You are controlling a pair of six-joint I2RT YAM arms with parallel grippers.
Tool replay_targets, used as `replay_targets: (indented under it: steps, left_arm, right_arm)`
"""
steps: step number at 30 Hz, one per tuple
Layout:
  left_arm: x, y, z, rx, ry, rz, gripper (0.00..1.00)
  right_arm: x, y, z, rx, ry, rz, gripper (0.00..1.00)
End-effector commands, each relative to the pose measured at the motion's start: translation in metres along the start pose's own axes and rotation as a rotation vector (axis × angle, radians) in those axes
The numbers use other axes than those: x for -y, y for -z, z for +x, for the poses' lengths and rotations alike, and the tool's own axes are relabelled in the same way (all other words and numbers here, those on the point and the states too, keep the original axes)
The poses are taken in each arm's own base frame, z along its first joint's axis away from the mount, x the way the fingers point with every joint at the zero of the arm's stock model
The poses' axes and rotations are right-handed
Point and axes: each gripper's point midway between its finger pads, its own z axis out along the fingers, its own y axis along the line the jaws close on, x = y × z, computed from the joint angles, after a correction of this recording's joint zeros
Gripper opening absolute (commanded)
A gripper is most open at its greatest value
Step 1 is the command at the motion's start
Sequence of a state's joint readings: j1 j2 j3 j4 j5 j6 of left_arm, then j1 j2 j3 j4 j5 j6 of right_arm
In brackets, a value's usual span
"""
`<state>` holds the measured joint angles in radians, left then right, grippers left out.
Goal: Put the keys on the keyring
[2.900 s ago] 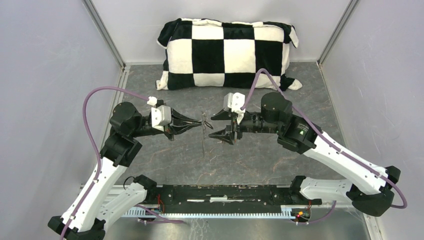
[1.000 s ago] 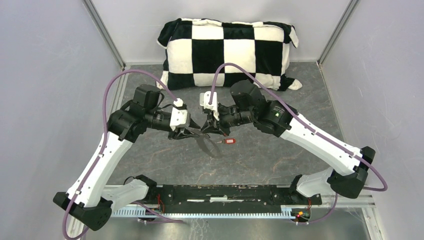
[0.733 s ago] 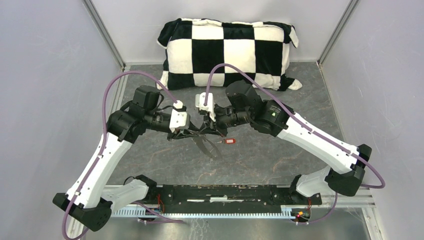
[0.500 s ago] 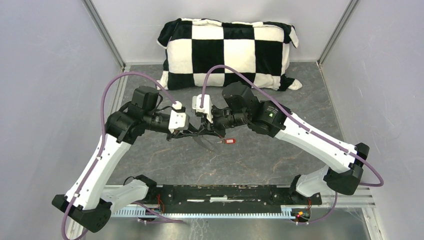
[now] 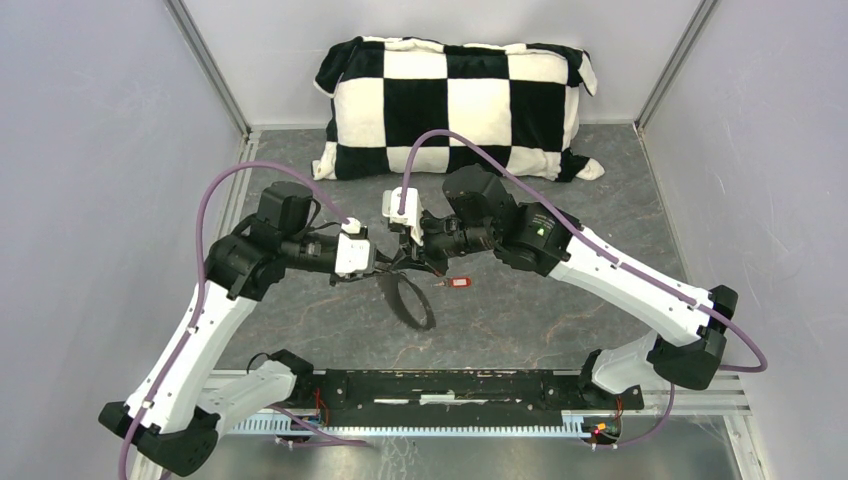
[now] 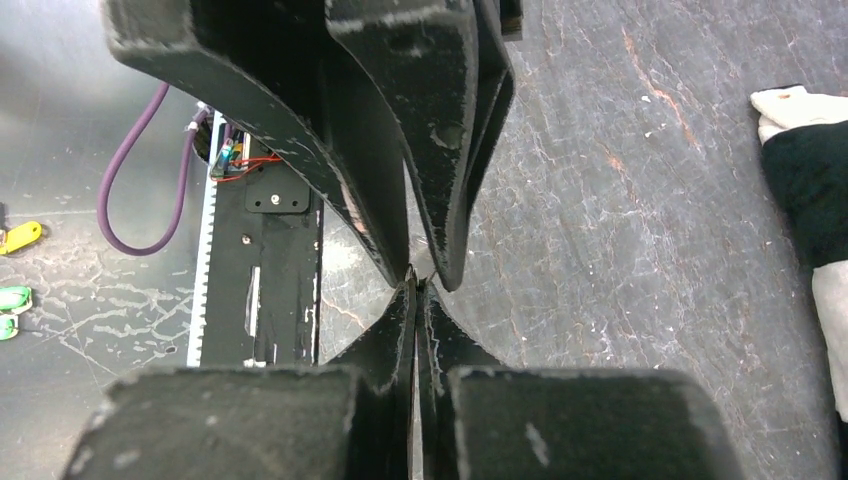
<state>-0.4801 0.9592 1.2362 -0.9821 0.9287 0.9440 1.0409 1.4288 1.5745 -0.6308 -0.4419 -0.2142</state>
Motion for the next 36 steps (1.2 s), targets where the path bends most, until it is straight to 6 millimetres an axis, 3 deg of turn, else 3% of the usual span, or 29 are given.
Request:
replay_targets:
  steps: [1,5,18,36]
  left_arm:
    - [-0.014,0.003,0.001,-0.012,-0.048,-0.085,0.3]
    - [-0.02,0.011,-0.004,-0.016,-0.117,-0.16,0.31]
    - [-0.015,0.018,-0.012,0.001,-0.13,-0.18,0.4]
    - [0.001,0.009,-0.007,-0.006,0.084,-0.065,0.25]
  right_arm:
    - [0.002,0.005,-0.029,0.097,0.034,0.027,0.0]
    - [0.003,0.003,-0.026,0.088,0.026,0.035,0.0]
    - [0.007,0.002,-0.023,0.088,0.008,0.057,0.0]
    - [0.007,-0.001,-0.026,0.097,0.017,0.069,0.0]
